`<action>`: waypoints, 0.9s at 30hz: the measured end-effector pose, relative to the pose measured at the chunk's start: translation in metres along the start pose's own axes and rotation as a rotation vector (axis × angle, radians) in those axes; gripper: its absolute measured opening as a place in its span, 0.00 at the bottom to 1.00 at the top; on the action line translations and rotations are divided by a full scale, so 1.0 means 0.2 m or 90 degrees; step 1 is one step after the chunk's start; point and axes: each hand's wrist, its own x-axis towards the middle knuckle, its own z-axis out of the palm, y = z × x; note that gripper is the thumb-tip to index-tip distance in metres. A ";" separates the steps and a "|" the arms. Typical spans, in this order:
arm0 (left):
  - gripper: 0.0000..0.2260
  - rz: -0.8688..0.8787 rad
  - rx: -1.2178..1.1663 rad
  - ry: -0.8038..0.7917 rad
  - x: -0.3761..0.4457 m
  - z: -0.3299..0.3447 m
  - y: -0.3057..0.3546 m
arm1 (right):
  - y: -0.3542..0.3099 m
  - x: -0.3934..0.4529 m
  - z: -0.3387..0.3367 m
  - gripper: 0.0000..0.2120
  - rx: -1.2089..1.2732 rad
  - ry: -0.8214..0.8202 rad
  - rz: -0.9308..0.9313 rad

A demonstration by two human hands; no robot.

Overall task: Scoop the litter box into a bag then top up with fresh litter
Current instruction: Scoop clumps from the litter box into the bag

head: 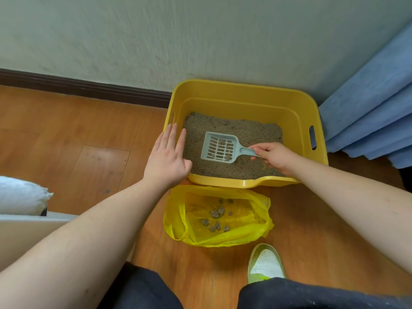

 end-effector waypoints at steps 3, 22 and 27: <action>0.34 0.000 -0.001 -0.002 0.00 0.00 0.00 | -0.01 -0.07 -0.04 0.11 0.021 0.025 0.000; 0.35 0.007 0.046 -0.066 0.00 -0.03 0.00 | 0.00 -0.57 -0.08 0.11 -0.215 0.045 -0.183; 0.37 -0.004 0.050 -0.071 0.00 -0.04 0.00 | 0.10 -0.63 0.04 0.12 -0.426 0.087 -0.349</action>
